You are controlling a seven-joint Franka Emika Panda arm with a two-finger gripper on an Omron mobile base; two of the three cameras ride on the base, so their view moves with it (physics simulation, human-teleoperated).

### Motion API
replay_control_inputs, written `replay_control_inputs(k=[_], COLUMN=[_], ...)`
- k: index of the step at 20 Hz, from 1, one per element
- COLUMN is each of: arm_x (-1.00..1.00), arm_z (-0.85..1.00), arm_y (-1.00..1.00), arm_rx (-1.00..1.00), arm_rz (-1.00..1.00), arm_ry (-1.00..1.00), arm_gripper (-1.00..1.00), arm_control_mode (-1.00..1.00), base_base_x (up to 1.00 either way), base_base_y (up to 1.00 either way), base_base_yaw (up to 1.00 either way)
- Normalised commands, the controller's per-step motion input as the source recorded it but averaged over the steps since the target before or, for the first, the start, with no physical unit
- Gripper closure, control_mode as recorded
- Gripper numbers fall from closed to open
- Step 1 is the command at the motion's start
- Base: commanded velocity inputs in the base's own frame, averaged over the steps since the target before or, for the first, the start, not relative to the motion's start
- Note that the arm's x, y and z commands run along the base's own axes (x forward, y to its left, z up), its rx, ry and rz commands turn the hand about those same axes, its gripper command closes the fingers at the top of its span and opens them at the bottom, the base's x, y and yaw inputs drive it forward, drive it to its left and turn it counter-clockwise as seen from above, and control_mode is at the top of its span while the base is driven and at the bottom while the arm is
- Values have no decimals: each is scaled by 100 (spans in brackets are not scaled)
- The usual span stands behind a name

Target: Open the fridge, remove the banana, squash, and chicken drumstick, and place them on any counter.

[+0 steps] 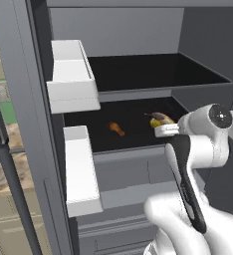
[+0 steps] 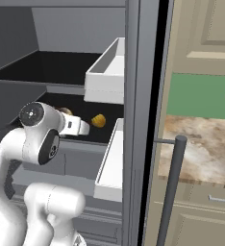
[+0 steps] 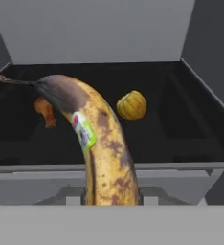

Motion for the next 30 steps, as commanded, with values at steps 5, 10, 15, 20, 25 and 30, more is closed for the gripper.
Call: replay_control_inputs(k=[5, 10, 15, 20, 25, 30], arm_x=[-84, -54, -4, 0, 0, -6], arm_z=[88, 49, -1, -2, 0, 0], arm_y=[-29, -1, 7, 1, 0, 0], arm_rx=[0, -1, -1, 0, 0, 0], arm_rz=[-1, -2, 0, 0, 0, 0], arm_ry=[30, 11, 0, 0, 0, 0], arm_gripper=[100, 100, 100, 100, 100, 100], arm_control_mode=[-100, -100, -100, -100, -100, 100], base_base_x=[0, 0, 0, 0, 0, -67], base_base_y=[0, 0, 0, 0, 0, -1], base_base_yaw=[0, 0, 0, 0, 0, 0])
